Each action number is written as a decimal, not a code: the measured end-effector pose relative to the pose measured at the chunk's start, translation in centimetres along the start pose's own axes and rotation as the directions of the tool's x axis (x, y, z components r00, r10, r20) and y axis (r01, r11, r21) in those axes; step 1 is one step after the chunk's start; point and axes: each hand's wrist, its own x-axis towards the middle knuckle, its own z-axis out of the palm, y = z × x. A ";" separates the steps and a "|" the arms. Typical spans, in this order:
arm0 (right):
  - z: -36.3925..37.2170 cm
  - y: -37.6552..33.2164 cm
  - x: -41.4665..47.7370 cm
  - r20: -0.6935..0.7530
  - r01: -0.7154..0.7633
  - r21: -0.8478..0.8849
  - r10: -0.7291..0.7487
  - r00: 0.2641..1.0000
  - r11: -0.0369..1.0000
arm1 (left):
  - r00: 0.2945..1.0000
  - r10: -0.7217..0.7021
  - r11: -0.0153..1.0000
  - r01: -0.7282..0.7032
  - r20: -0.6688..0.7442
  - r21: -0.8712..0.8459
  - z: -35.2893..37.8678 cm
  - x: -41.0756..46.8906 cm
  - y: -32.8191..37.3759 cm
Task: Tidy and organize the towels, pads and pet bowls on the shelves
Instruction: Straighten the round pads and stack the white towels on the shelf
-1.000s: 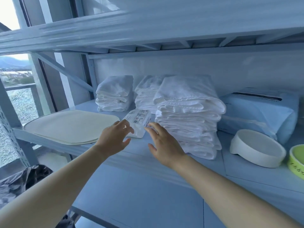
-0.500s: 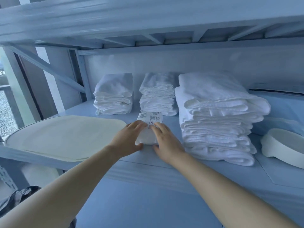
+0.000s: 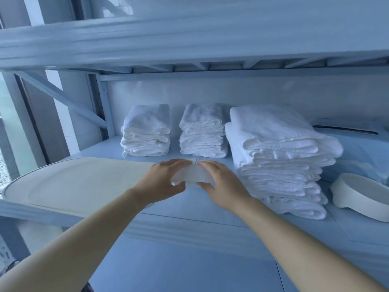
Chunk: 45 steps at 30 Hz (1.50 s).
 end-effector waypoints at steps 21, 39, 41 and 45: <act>-1.1 -1.4 2.1 -0.265 -0.031 0.244 0.098 0.959 0.969 | 0.940 -0.239 0.933 0.154 -0.242 -0.325 -2.2 5.1 0.6; -1.0 -1.1 3.5 -0.301 -0.083 0.124 0.117 0.946 0.989 | 0.933 -0.353 0.826 0.343 0.064 -0.448 1.4 3.4 -1.0; 0.1 -0.5 3.0 -0.188 -0.114 0.050 0.122 0.975 0.992 | 0.927 -0.365 0.886 0.373 0.081 -0.276 1.9 3.4 -1.1; 2.2 0.7 1.4 -0.101 -0.160 0.074 0.167 0.981 0.984 | 0.979 -0.186 0.969 0.196 0.078 -0.150 3.6 2.4 -1.0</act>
